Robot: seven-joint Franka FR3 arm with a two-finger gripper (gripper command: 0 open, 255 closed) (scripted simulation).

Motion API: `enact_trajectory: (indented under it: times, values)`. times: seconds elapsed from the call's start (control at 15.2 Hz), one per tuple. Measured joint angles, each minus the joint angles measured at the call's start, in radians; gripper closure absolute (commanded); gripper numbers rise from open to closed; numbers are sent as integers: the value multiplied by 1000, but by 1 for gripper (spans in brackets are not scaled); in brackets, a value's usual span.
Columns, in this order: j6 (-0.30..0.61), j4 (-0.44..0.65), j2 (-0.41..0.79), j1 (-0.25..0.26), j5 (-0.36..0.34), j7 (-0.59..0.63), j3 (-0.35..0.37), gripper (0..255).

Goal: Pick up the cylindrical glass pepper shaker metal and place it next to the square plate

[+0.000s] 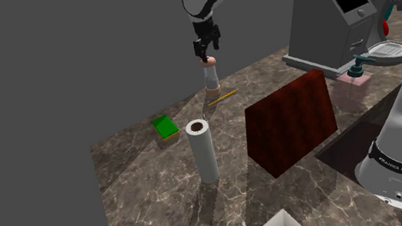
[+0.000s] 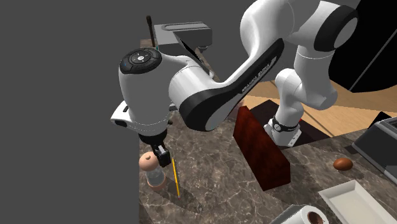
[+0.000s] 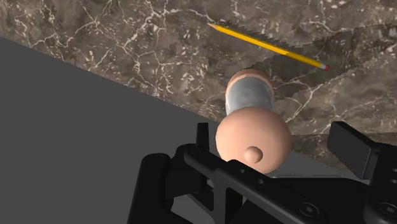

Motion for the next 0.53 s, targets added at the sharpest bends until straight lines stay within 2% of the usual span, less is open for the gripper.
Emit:
enact_trajectory:
  times: [0.26,0.53]
  values:
    - [28,20,46,-2,-2,2,-2,0]
    - [72,-4,66,-8,-5,2,-5,0]
